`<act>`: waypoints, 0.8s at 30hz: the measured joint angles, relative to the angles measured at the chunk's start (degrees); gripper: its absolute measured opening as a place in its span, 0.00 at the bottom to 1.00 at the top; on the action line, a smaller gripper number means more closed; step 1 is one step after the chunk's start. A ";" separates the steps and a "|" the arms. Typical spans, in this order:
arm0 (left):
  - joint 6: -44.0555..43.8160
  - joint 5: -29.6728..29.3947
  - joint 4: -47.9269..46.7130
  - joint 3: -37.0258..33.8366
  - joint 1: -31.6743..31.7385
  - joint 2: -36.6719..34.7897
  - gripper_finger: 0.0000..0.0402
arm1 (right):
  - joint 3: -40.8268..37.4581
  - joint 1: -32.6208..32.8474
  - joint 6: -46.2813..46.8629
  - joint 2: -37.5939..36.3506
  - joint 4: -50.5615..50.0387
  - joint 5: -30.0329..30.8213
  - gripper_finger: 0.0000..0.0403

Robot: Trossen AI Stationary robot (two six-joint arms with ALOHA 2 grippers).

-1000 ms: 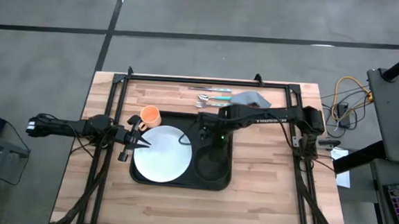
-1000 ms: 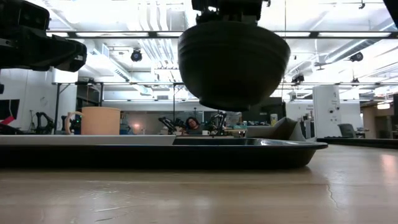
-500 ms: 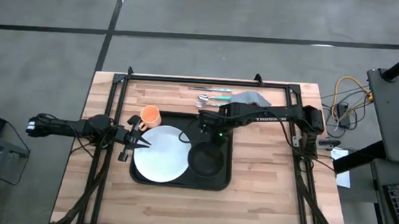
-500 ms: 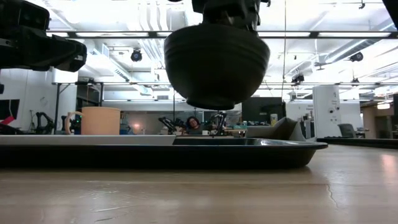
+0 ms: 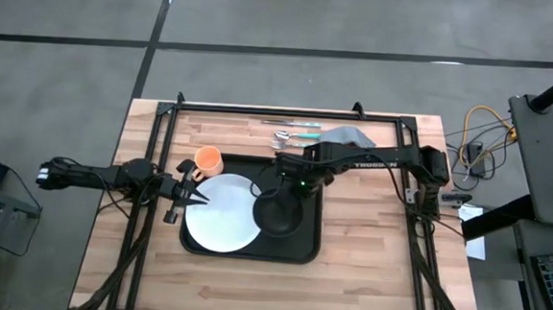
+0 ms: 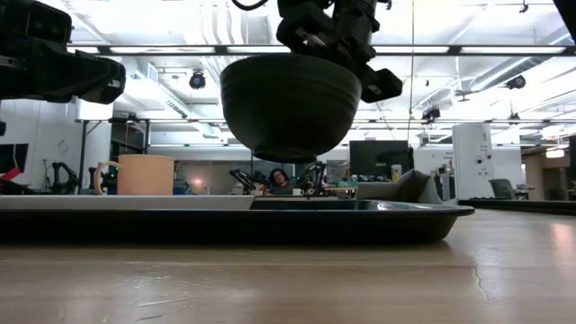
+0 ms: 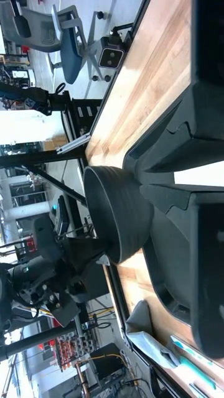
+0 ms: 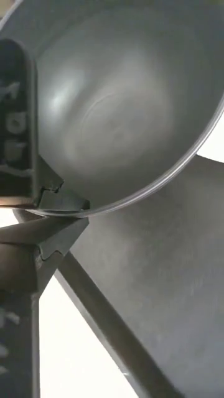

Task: Set up tray
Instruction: Put the black bowl on the white plate on the black tray

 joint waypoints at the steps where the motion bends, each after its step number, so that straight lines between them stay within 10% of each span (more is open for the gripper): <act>1: 0.00 0.00 0.00 0.00 0.01 0.00 0.06 | 0.00 0.00 1.57 0.00 -0.02 0.48 0.02; 24: 0.00 0.00 0.00 0.00 -0.01 0.00 0.06 | -0.02 1.39 34.76 0.00 -2.72 2.53 0.02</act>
